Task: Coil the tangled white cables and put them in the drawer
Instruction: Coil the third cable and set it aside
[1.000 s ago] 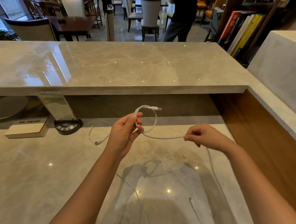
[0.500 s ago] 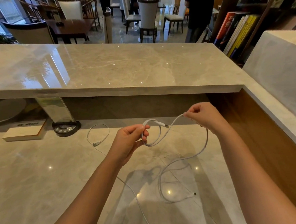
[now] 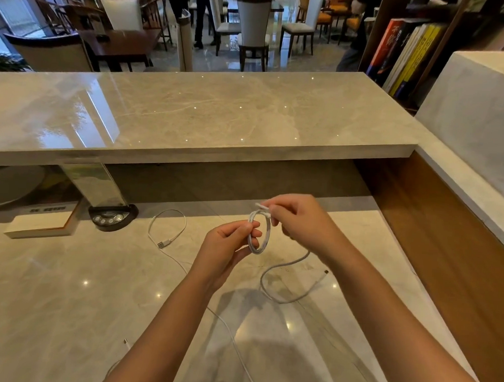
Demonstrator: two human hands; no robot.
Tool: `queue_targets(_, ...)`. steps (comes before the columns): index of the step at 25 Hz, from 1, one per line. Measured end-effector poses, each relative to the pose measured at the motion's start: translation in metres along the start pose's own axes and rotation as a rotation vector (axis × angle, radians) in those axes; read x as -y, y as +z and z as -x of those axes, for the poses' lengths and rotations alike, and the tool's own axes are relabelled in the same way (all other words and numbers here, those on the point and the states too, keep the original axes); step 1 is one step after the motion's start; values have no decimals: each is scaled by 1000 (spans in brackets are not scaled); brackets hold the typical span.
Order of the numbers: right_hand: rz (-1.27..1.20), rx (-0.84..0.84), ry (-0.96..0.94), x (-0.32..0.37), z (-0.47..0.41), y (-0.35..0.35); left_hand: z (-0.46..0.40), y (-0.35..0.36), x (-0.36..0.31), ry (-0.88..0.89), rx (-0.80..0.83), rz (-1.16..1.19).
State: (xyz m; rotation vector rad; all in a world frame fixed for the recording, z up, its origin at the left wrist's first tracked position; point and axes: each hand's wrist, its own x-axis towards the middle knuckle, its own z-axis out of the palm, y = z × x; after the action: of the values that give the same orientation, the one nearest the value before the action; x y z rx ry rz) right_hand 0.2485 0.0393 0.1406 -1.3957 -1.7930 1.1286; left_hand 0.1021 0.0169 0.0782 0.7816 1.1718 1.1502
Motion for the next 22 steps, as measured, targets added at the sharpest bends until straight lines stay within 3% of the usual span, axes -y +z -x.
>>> queue_targets(7, 292, -304, -346, -38, 21, 43, -1, -2, 2, -14, 153, 250)
queue_targets(11, 547, -417, -463, -49, 26, 55, 0, 1, 1, -57, 139, 379)
queue_targets(14, 699, -356, -485, -56, 28, 58, -1, 1, 2, -67, 62, 377)
queue_targets(19, 261, -112, -272, -70, 33, 50, -10, -10, -5, -38, -36, 565)
queue_targets(22, 269, 34, -252, -81, 26, 26, -13, -15, -7, -16, 2, 591)
